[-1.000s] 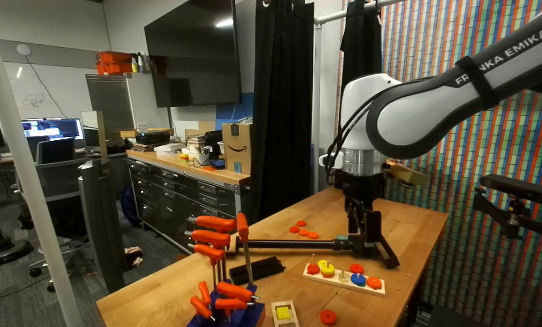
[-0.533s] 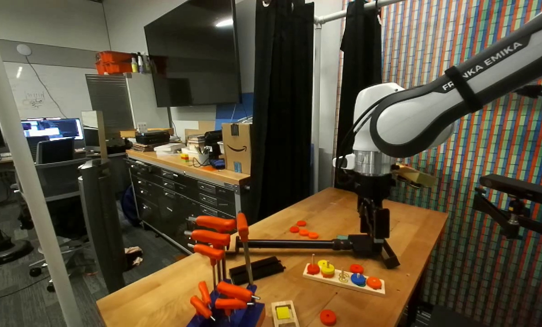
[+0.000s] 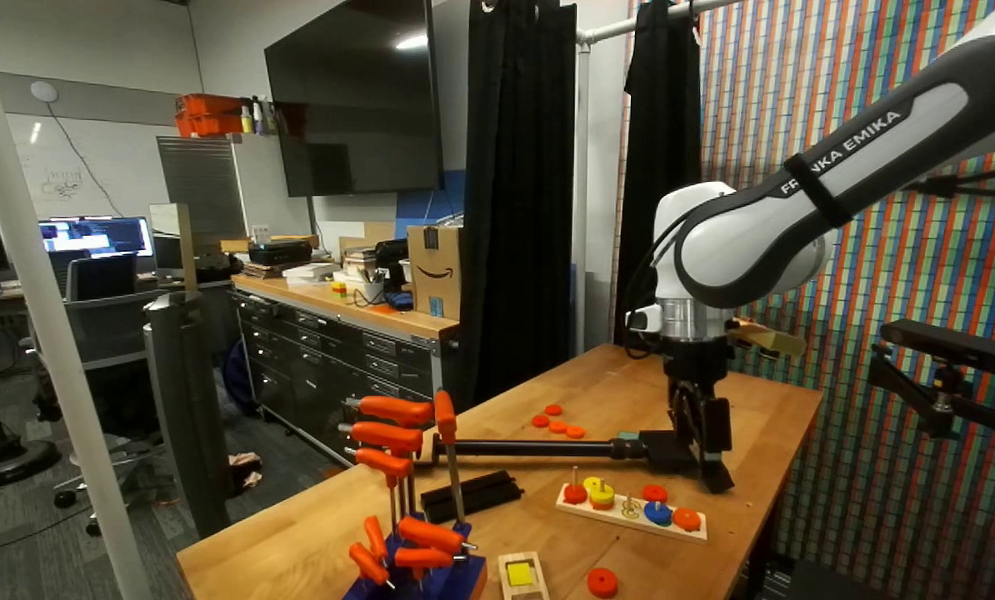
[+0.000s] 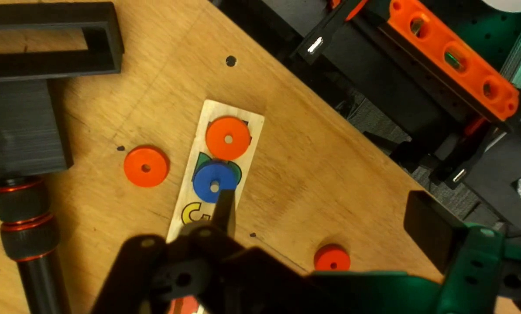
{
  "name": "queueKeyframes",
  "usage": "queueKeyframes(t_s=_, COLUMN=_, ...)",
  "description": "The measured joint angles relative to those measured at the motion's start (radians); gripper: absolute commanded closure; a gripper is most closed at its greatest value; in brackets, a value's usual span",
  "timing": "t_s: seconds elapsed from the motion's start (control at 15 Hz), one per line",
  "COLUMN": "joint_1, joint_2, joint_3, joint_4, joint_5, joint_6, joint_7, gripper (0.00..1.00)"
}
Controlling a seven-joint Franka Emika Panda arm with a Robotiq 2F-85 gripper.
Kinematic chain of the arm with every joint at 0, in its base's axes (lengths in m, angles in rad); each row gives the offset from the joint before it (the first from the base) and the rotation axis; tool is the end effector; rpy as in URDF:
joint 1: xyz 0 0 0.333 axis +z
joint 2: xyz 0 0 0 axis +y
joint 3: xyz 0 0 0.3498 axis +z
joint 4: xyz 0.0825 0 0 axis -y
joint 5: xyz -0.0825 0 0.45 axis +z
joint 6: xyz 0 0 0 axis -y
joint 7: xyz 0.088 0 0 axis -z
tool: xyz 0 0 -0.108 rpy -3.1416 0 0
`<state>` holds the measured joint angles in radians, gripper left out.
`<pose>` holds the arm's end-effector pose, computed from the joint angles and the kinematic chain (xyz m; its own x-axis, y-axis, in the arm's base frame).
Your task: Remove the blue ring from the wooden stand
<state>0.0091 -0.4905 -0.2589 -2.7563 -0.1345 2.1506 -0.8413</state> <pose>0.3713 -0.0890 0.3325 0.7546 0.6526 -0.0680 0.6452 -0.7569 -0.1038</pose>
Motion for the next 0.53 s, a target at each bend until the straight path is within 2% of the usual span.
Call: queueKeyframes(t_s=0.53, joint_1=-0.024, joint_2=0.090, joint_3=0.000, joint_4=0.000, joint_5=-0.014, joint_6=0.097, joint_7=-0.136, gripper=0.00)
